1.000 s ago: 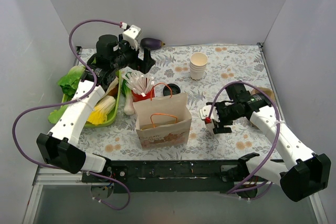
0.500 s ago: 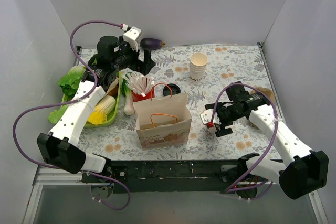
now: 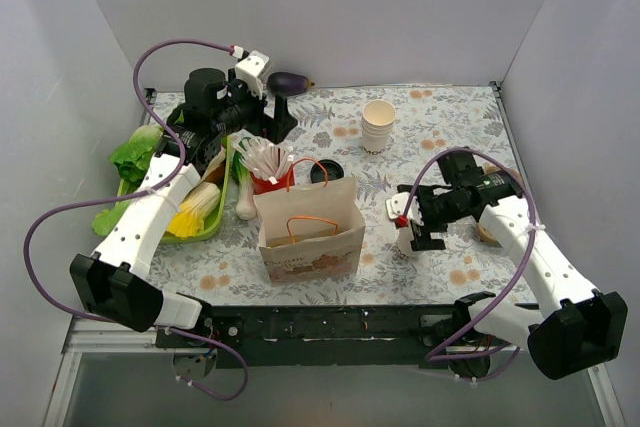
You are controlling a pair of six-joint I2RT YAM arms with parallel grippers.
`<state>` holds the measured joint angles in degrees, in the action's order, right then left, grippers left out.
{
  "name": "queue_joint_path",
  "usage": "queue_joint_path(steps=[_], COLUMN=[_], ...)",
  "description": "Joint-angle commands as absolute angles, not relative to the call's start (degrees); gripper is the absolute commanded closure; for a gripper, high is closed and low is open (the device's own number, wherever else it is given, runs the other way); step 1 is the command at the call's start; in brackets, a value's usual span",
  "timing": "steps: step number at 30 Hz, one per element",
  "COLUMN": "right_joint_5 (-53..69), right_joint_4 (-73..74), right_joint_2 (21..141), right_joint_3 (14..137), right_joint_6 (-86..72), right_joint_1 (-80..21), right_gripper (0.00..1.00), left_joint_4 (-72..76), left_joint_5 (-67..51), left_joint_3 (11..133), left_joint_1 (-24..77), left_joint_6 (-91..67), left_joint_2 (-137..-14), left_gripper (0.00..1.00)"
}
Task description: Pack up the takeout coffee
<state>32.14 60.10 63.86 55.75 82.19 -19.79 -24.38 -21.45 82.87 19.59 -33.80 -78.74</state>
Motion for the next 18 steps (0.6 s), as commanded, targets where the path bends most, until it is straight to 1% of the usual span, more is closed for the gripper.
queue_joint_path(steps=[1, 5, 8, 11, 12, 14, 16, 18], right_joint_5=[34.6, 33.8, 33.9, 34.0, 34.1, 34.5, 34.4, 32.9], right_joint_4=[61.2, 58.0, 61.2, 67.1, 67.8, 69.1, 70.9, 72.0], right_joint_2=[63.1, 62.8, 62.5, 61.8, 61.4, 60.9, 61.5, 64.1], right_joint_3=[62.0, 65.2, 66.4, 66.0, 65.7, 65.3, 66.0, 67.4], right_joint_6=[73.1, 51.7, 48.7, 55.0, 60.0, 64.7, 72.6, 77.0], right_joint_1=[-19.1, -19.1, -19.1, -18.3, -17.7, -16.2, -15.8, -15.5], right_gripper=[0.02, 0.02, 0.04, 0.05, 0.05, 0.04, 0.04, 0.04], left_joint_4=[-23.6, -23.2, -22.9, -22.9, -23.0, -23.1, -23.1, -23.2], left_joint_5=[-23.1, -23.3, -22.9, -22.9, -22.9, -23.0, -23.1, -23.0], left_joint_3=[82.3, 81.0, 80.3, 79.5, 79.4, 79.4, 79.5, 79.4], left_joint_1=[19.5, 19.5, 19.4, 19.5, 19.5, 19.5, 19.5, 19.6], left_joint_6=[-34.6, -34.9, -34.8, -34.5, -34.4, -34.3, -34.1, -33.8], left_joint_2=[-75.8, -75.1, -74.5, -74.3, -74.3, -74.4, -74.7, -74.9], left_gripper=[0.06, 0.06, 0.06, 0.06, 0.06, 0.06, 0.07, 0.06])
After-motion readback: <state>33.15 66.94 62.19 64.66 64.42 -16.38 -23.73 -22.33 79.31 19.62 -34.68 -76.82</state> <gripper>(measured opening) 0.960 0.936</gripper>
